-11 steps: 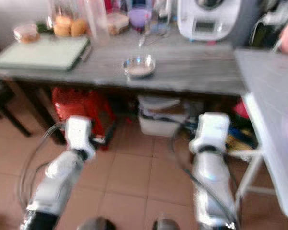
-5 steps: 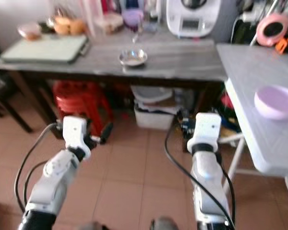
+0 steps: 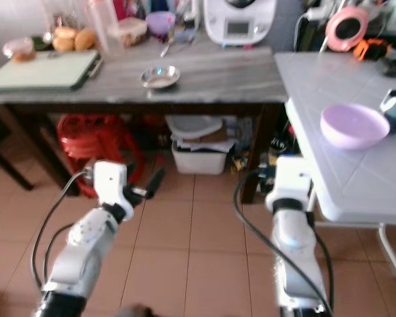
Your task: Setting the table
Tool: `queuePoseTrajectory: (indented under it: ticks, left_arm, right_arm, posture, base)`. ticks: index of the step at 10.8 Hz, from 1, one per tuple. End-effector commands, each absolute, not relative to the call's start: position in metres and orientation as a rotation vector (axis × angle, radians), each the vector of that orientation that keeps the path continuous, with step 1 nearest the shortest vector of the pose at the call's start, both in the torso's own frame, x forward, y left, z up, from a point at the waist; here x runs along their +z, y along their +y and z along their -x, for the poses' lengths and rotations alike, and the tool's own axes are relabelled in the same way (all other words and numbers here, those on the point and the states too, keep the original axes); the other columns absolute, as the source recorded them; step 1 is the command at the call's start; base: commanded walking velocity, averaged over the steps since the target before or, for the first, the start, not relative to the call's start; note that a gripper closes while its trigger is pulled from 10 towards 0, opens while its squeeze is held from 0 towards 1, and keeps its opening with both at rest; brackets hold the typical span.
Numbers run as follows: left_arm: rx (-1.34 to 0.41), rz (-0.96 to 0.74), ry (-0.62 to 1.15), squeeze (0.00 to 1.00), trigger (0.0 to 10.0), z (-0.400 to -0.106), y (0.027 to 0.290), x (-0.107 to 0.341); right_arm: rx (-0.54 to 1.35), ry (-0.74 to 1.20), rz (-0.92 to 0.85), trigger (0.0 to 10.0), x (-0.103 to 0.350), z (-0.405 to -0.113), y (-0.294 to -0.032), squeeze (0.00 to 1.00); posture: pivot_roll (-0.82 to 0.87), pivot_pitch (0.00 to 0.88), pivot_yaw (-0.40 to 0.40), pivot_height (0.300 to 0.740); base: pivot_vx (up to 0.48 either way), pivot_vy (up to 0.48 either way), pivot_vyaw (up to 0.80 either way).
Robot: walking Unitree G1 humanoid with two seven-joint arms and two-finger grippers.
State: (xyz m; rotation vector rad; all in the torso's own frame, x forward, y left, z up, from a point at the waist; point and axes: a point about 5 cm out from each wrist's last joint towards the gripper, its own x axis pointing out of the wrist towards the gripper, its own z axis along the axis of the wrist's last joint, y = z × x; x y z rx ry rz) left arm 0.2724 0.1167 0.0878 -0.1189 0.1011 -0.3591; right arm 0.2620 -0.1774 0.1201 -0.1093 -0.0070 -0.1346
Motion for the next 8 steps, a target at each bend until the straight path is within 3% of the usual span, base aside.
queuePoseTrajectory:
  ticks: [1, 8]
  left_arm:
    - [-0.356, 0.119, 0.092, 0.0, 10.0, -0.2736, 0.117, 0.0906]
    - [-0.343, 0.09, 0.085, 0.0, 10.0, -0.2737, 0.1174, 0.0922]
  right_arm:
    - [-0.138, -0.018, 0.121, 10.0, 0.1227, -0.2623, -0.179, 0.0]
    - [-0.149, -0.024, 0.101, 10.0, 0.124, -0.2641, -0.1786, 0.0]
  posture:
    - [-0.08, 0.0, 0.045, 0.74]
    - [-0.07, 0.0, 0.048, 0.74]
  base:
    - [0.0, -0.416, 0.0]
    - [0.0, -0.387, 0.0]
